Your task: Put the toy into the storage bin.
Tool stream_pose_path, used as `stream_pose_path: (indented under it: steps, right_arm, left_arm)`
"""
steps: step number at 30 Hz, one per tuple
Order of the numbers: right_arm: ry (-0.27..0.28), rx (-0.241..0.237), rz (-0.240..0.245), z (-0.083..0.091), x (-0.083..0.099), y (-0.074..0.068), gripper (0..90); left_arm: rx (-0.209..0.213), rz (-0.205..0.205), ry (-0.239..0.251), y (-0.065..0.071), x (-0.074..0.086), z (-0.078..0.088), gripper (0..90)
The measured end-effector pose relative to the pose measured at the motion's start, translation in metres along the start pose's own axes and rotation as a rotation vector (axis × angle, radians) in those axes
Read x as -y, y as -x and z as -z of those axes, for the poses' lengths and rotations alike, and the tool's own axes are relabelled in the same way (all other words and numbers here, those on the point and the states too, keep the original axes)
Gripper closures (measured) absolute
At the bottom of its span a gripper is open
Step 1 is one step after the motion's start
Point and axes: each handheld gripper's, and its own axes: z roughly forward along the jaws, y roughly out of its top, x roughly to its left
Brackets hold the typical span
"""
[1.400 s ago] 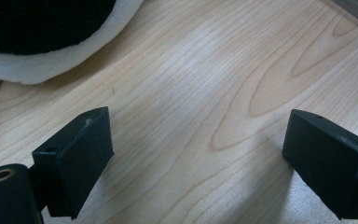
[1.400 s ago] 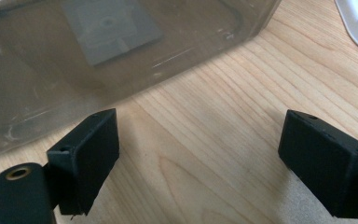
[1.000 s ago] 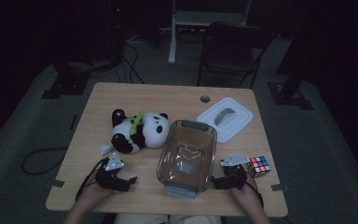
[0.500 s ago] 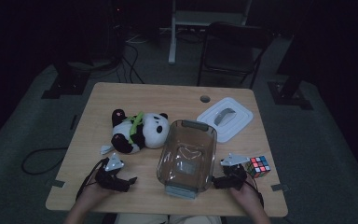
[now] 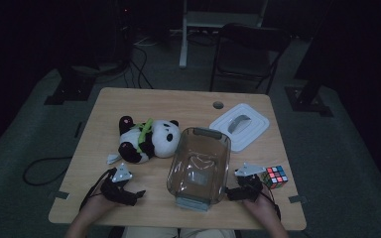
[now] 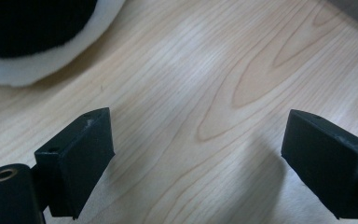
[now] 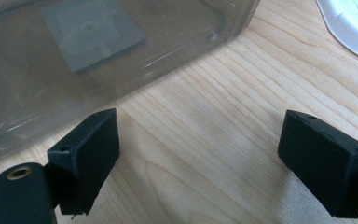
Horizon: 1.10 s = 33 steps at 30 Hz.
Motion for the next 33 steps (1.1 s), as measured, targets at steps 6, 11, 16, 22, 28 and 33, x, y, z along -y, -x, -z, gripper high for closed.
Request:
stream_pose_path:
  steps: [6,11,16,22,28,33]
  right_arm:
    - [0.0,0.0,0.0,0.0,0.0,0.0,12.3]
    - [0.0,0.0,0.0,0.0,0.0,0.0,12.3]
    - [0.0,0.0,-0.001,0.0,0.0,0.0,12.3]
    - [0.0,0.0,0.0,0.0,0.0,0.0,12.3]
    - [0.0,0.0,-0.001,0.0,0.0,0.0,12.3]
    - [-0.001,0.0,0.0,0.0,0.0,0.0,12.3]
  left_arm:
    - [0.035,-0.019,0.023,0.006,-0.012,0.011,10.0]
    - [0.034,-0.029,0.031,0.008,-0.019,0.017,10.1]
    - [0.035,-0.037,0.062,0.004,-0.035,0.03,10.2]
    - [0.02,-0.047,0.085,0.0,-0.049,0.037,10.3]
    - [0.019,-0.055,0.124,-0.008,-0.067,0.047,10.4]
    - [-0.012,-0.046,0.169,-0.021,-0.086,0.058,10.4]
